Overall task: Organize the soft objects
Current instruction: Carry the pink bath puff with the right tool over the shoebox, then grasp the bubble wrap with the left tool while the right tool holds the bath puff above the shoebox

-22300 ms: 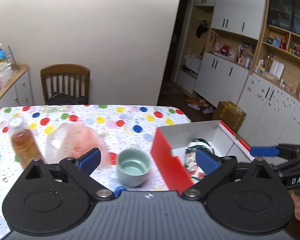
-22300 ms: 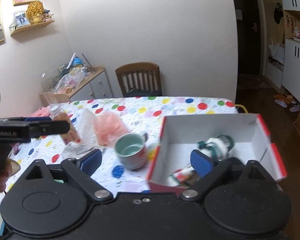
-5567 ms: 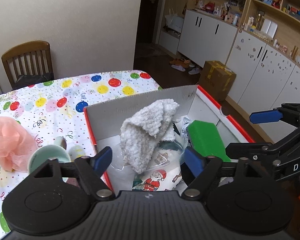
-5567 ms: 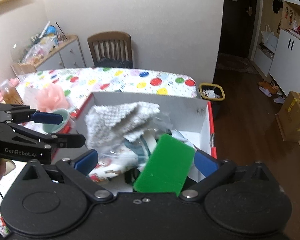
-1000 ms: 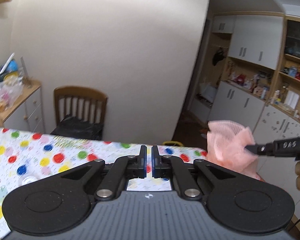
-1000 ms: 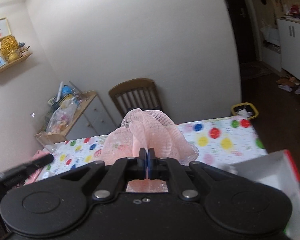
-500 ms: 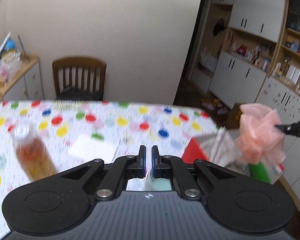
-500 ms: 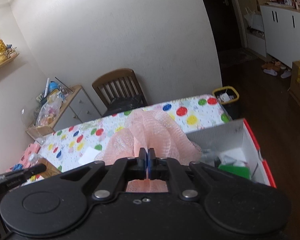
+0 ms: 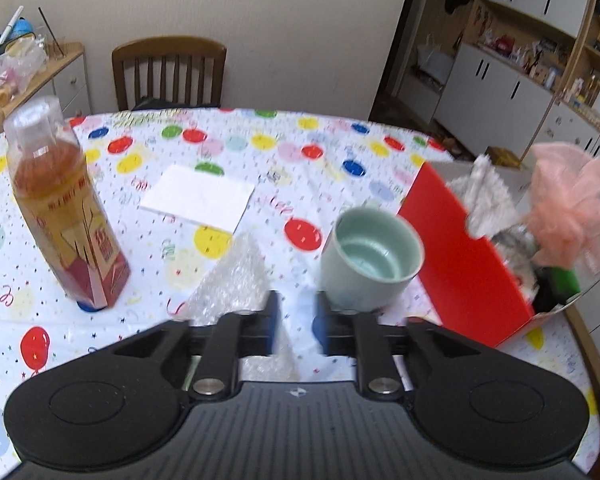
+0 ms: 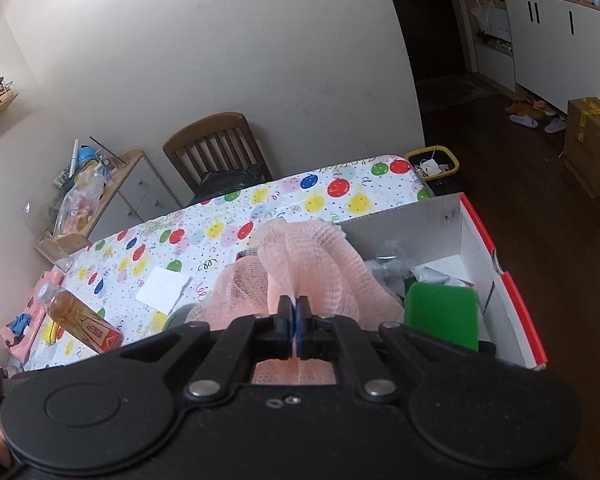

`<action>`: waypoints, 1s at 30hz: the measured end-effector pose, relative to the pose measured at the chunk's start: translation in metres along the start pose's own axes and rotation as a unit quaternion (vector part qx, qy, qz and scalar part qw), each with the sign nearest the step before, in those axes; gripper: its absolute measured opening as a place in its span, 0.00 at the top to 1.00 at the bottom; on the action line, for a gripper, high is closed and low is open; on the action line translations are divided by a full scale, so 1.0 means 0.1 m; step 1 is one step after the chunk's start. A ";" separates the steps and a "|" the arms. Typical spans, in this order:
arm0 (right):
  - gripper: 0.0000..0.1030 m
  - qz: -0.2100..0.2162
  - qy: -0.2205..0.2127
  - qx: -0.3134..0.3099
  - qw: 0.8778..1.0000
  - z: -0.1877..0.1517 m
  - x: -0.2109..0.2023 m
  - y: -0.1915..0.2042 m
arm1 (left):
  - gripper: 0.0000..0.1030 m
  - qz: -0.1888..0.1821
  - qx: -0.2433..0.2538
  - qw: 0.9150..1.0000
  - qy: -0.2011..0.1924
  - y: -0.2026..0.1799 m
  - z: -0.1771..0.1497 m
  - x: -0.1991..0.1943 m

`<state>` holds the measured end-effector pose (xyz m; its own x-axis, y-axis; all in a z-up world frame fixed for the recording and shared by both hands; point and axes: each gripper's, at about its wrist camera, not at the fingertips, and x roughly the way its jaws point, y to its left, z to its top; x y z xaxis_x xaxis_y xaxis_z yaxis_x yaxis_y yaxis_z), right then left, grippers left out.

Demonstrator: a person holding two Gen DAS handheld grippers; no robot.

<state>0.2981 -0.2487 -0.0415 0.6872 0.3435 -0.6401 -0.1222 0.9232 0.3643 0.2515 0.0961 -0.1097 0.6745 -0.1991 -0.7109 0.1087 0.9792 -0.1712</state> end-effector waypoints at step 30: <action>0.99 -0.017 0.014 0.013 1.000 -0.05 0.07 -0.12 | 0.87 0.086 0.036 0.994 0.049 0.04 -0.44 0.60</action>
<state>0.3011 -0.2570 -0.0537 0.6706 0.3165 -0.6710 -0.0797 0.9299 0.3590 0.2602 0.0863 -0.1826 0.6134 -0.0279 -0.7893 0.0530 0.9986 0.0059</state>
